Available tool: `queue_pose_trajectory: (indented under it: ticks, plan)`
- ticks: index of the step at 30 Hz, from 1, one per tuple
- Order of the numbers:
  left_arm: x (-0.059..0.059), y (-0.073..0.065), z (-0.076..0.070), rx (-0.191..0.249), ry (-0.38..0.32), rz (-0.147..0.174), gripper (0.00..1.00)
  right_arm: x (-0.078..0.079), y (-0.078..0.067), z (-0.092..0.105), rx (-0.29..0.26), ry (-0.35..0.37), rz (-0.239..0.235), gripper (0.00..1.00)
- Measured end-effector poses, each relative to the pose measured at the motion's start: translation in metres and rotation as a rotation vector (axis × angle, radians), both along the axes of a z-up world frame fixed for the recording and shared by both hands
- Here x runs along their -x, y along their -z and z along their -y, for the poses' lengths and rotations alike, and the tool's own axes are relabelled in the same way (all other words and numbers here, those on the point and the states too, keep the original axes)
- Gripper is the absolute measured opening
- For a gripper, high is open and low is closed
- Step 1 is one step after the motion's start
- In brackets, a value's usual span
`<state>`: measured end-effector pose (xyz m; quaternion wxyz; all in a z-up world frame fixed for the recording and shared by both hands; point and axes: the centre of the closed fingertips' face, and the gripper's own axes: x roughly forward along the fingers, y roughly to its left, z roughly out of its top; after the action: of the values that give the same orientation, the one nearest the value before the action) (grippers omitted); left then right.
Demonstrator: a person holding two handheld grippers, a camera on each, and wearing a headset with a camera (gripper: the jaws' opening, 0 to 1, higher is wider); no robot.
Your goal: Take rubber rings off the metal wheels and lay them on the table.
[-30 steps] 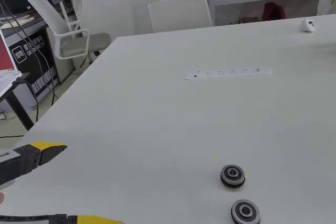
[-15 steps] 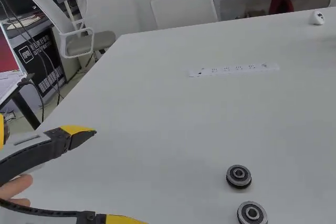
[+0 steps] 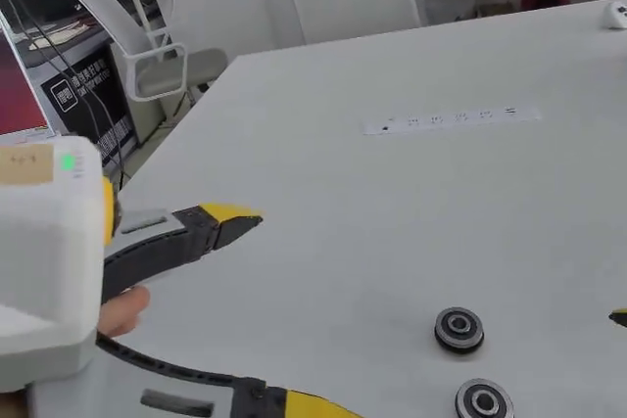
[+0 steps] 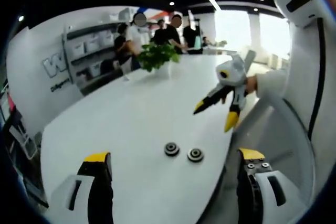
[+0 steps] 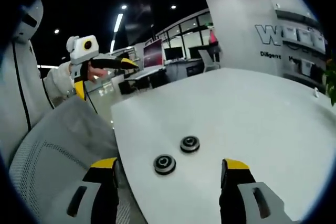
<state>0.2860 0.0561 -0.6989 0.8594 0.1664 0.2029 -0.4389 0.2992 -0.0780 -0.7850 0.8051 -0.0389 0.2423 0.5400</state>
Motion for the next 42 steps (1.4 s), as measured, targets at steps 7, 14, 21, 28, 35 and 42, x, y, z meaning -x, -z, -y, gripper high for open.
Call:
queue_pose_trajectory:
  ticks: [7, 14, 21, 28, 35, 42]
  plan:
    - [-0.006, 0.006, 0.028, 0.007, 0.086, -0.015, 1.00, 0.001, 0.011, -0.009, 0.021, -0.068, -0.002, 0.73]
    - [-0.014, 0.015, 0.050, 0.011, 0.150, -0.028, 1.00, 0.001, 0.021, -0.017, 0.033, -0.117, 0.002, 0.66]
    - [-0.017, 0.035, 0.070, 0.015, 0.215, -0.074, 0.91, 0.000, 0.030, -0.023, 0.037, -0.156, 0.008, 0.57]
    - [-0.017, 0.043, 0.083, 0.042, 0.252, -0.092, 0.78, 0.000, 0.043, -0.026, 0.058, -0.181, -0.003, 0.49]
    - [-0.024, 0.050, 0.090, 0.088, 0.252, -0.094, 0.64, 0.002, 0.053, -0.031, 0.066, -0.206, -0.002, 0.44]
    - [-0.030, 0.066, 0.096, 0.106, 0.253, -0.103, 0.51, 0.002, 0.057, -0.036, 0.055, -0.230, 0.008, 0.34]
